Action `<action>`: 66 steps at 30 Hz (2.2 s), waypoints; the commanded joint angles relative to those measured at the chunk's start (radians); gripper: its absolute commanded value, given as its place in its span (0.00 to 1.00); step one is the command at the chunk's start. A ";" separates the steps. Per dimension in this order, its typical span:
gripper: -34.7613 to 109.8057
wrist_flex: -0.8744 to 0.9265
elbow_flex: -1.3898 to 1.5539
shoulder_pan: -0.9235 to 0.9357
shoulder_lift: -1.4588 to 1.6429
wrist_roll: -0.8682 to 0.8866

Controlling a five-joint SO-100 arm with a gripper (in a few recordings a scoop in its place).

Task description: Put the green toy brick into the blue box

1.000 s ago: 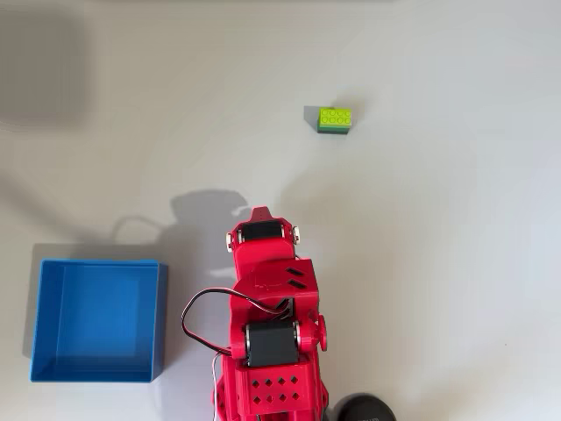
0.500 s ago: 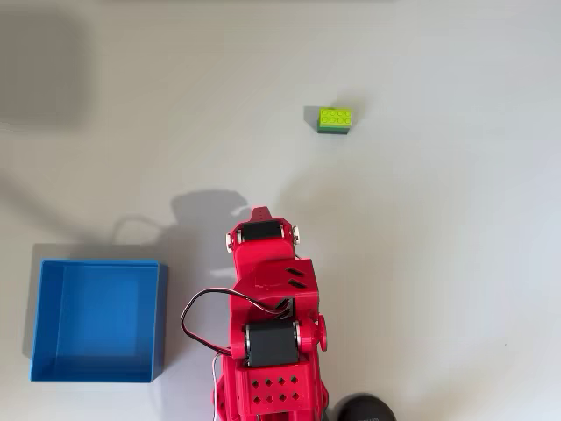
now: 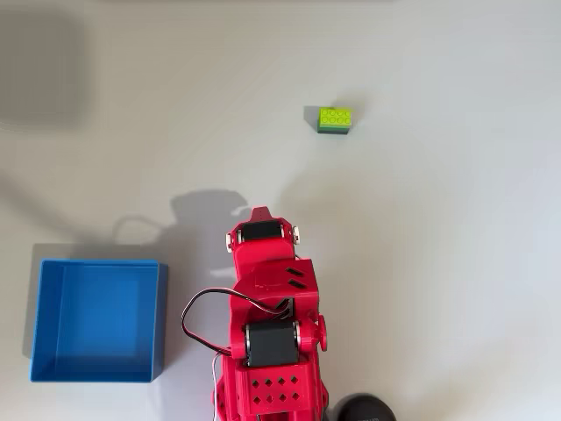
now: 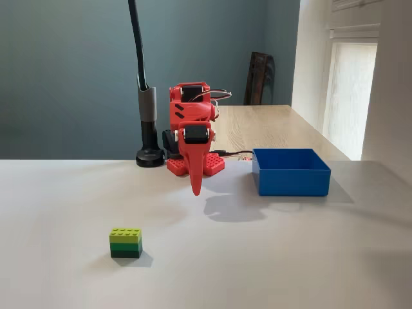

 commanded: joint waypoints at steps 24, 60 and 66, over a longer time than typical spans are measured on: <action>0.24 -0.025 -0.249 0.043 -0.152 -0.052; 0.50 0.394 -1.582 0.348 -1.528 -0.179; 0.49 0.396 -1.664 0.362 -1.661 -0.210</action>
